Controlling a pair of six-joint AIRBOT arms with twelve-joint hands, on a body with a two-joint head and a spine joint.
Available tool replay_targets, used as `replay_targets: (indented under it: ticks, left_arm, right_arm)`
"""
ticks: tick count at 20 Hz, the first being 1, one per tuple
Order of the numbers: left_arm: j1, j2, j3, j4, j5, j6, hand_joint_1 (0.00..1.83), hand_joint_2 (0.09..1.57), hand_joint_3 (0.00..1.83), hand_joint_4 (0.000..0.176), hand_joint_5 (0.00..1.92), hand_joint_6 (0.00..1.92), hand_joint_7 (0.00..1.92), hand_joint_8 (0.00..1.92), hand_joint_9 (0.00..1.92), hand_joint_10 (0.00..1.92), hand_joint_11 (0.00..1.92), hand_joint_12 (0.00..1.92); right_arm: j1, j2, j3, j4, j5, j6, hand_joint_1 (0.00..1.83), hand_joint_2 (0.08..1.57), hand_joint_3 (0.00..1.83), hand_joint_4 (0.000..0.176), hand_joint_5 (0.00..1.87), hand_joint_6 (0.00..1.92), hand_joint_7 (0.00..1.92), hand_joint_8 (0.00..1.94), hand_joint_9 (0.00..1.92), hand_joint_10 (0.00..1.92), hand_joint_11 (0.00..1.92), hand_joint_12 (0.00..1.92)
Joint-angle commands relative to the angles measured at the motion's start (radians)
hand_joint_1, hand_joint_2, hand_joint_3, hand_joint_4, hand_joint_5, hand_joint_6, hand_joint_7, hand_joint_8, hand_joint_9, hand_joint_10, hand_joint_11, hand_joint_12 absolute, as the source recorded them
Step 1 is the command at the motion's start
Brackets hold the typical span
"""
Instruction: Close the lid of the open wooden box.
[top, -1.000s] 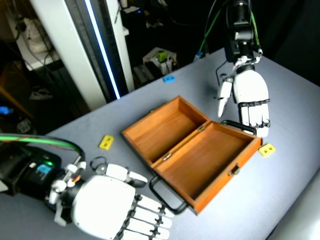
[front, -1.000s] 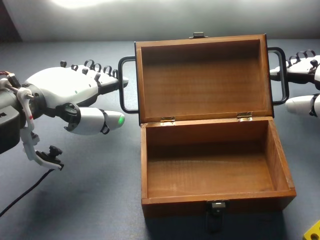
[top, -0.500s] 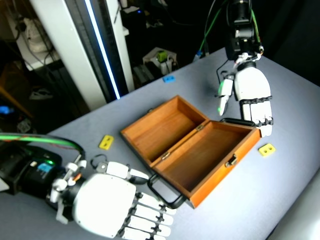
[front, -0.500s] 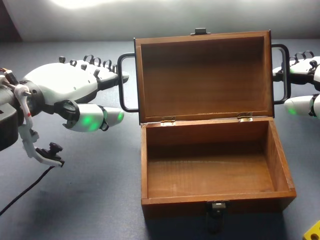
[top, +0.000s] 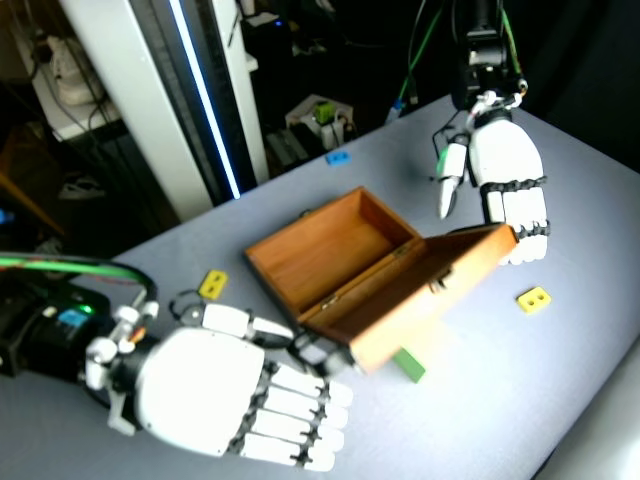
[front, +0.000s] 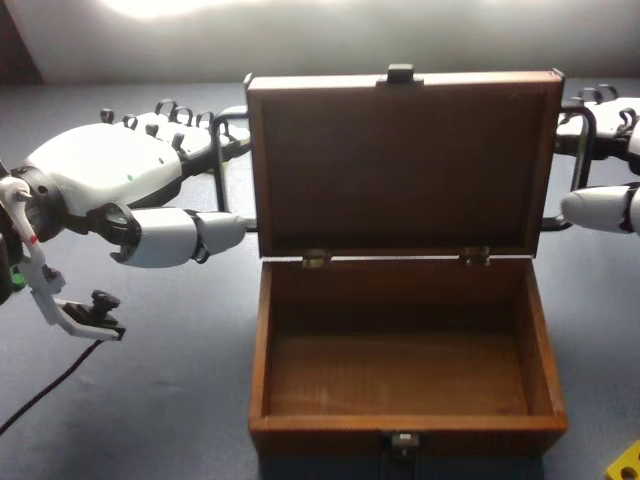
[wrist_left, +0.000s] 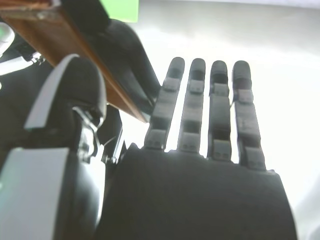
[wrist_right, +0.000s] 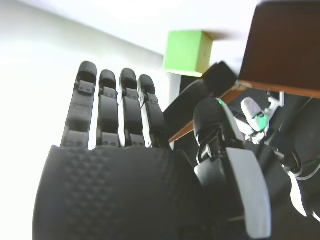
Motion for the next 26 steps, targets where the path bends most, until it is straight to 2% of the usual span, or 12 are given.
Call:
replay_targets:
  ticks: [1,8,9,10,12,13,17,18,21,26]
  left_arm:
    - [-0.004,0.008,-0.010,0.007,-0.158,-0.006,0.00,1.37,0.00,0.000,0.00,0.00,0.05,0.00,0.07,0.00,0.00,0.14]
    - [0.045,0.062,-0.071,0.004,-0.271,-0.024,0.00,1.39,0.01,0.000,0.03,0.01,0.07,0.01,0.09,0.01,0.03,0.13]
    - [0.052,0.070,-0.081,0.004,-0.282,-0.024,0.00,1.41,0.00,0.000,0.03,0.00,0.09,0.00,0.11,0.00,0.09,0.19]
    - [0.061,0.079,-0.091,0.007,-0.286,-0.024,0.03,1.44,0.00,0.000,0.03,0.00,0.11,0.00,0.14,0.00,0.08,0.34]
    - [0.078,0.087,-0.104,0.007,-0.293,-0.024,0.05,1.45,0.00,0.000,0.04,0.00,0.14,0.00,0.23,0.00,0.11,0.76]
    - [0.086,0.096,-0.113,0.007,-0.303,-0.024,0.05,1.47,0.00,0.000,0.06,0.00,0.14,0.00,0.21,0.00,0.05,0.81]
    - [0.118,0.126,-0.143,-0.003,-0.347,-0.024,0.17,1.48,0.00,0.000,0.10,0.00,0.14,0.00,0.18,0.00,0.00,0.72]
    - [0.122,0.132,-0.149,-0.003,-0.354,-0.024,0.11,1.48,0.00,0.000,0.06,0.00,0.16,0.01,0.18,0.00,0.00,0.60]
    - [0.147,0.154,-0.174,-0.005,-0.384,-0.024,0.03,1.49,0.00,0.000,0.10,0.01,0.19,0.00,0.24,0.01,0.00,0.55]
    - [0.199,0.160,-0.194,-0.029,-0.403,-0.024,0.12,1.49,0.00,0.000,0.11,0.00,0.15,0.00,0.21,0.01,0.00,0.67]
  right_arm:
    - [0.020,0.000,-0.009,0.025,0.155,0.008,0.02,1.46,0.00,0.000,0.16,0.00,0.18,0.00,0.11,0.00,0.14,0.00]
    - [0.017,0.030,-0.051,0.030,0.210,0.008,0.00,1.42,0.00,0.000,0.16,0.00,0.16,0.00,0.11,0.00,0.15,0.01]
    - [0.014,0.034,-0.056,0.032,0.219,0.008,0.00,1.42,0.00,0.000,0.16,0.00,0.17,0.00,0.11,0.00,0.14,0.00]
    - [0.007,0.037,-0.061,0.037,0.230,0.008,0.03,1.42,0.00,0.000,0.17,0.01,0.17,0.00,0.12,0.00,0.15,0.01]
    - [-0.010,0.045,-0.072,0.049,0.252,0.008,0.11,1.42,0.00,0.000,0.18,0.00,0.18,0.00,0.12,0.00,0.17,0.01]
    - [-0.024,0.057,-0.087,0.051,0.271,0.008,0.12,1.43,0.00,0.000,0.18,0.00,0.18,0.00,0.12,0.00,0.17,0.01]
    - [-0.064,0.086,-0.125,0.052,0.316,0.008,0.20,1.41,0.00,0.000,0.19,0.00,0.21,0.00,0.14,0.00,0.19,0.01]
    - [-0.071,0.092,-0.132,0.052,0.322,0.008,0.22,1.40,0.00,0.000,0.19,0.00,0.21,0.00,0.13,0.00,0.18,0.01]
    - [-0.098,0.114,-0.156,0.052,0.347,0.008,0.25,1.39,0.00,0.000,0.19,0.00,0.20,0.00,0.14,0.00,0.20,0.01]
    - [-0.135,0.127,-0.183,0.052,0.366,0.008,0.32,1.38,0.00,0.000,0.19,0.00,0.20,0.00,0.15,0.00,0.24,0.02]
